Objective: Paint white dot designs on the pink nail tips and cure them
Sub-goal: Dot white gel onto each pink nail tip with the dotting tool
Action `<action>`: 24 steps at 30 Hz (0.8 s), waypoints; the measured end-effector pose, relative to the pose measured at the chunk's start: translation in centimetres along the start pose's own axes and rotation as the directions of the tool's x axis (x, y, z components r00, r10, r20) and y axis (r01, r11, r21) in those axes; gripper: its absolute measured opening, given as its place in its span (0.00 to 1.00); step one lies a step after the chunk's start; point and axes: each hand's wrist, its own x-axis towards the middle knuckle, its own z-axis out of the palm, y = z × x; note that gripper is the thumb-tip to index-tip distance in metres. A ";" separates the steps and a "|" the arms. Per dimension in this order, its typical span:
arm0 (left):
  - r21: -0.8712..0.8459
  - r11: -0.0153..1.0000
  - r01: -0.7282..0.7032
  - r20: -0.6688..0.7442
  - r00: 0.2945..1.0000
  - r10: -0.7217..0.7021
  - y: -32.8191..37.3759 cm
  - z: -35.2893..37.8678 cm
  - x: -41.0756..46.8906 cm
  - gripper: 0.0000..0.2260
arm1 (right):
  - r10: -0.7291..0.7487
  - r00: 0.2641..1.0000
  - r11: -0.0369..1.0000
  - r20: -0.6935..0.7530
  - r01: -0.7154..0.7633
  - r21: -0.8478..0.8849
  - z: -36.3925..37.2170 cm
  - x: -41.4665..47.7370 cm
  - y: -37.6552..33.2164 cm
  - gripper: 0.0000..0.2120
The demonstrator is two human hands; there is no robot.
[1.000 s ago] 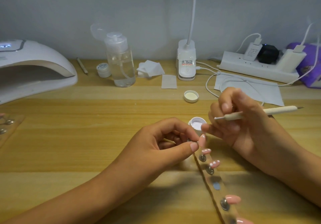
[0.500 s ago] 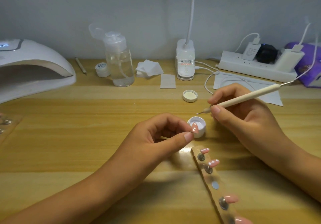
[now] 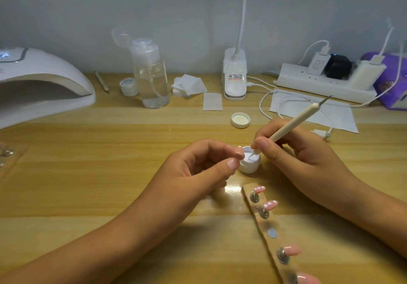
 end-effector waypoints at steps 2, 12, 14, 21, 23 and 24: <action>0.005 1.000 -0.005 0.005 1.000 0.005 0.0 0.0 -0.1 0.06 | -0.006 1.000 1.000 0.020 0.007 -0.021 0.0 0.0 0.0 0.11; 0.014 1.000 0.005 0.003 1.000 -0.005 -0.1 0.0 -0.1 0.05 | 0.017 0.995 0.990 -0.100 -0.003 0.138 0.0 -0.1 -0.5 0.07; 0.024 1.000 0.007 0.011 1.000 -0.008 -0.1 0.0 -0.1 0.05 | 0.046 0.986 0.960 -0.162 0.001 0.279 -0.2 -0.1 -0.7 0.06; 0.026 1.000 0.008 0.021 1.000 -0.008 -0.1 0.0 -0.1 0.05 | 0.188 0.981 0.680 -0.047 -0.095 0.727 -0.5 -0.5 -1.0 0.08; 0.035 0.999 0.006 0.024 1.000 -0.007 -0.1 0.0 0.0 0.05 | 0.185 0.983 0.599 -0.001 -0.112 0.793 -0.3 -0.5 -1.4 0.06; 0.038 0.999 0.007 0.025 1.000 -0.008 -0.1 0.0 0.0 0.04 | 0.177 0.984 0.574 0.018 -0.118 0.810 -0.2 -0.6 -1.5 0.06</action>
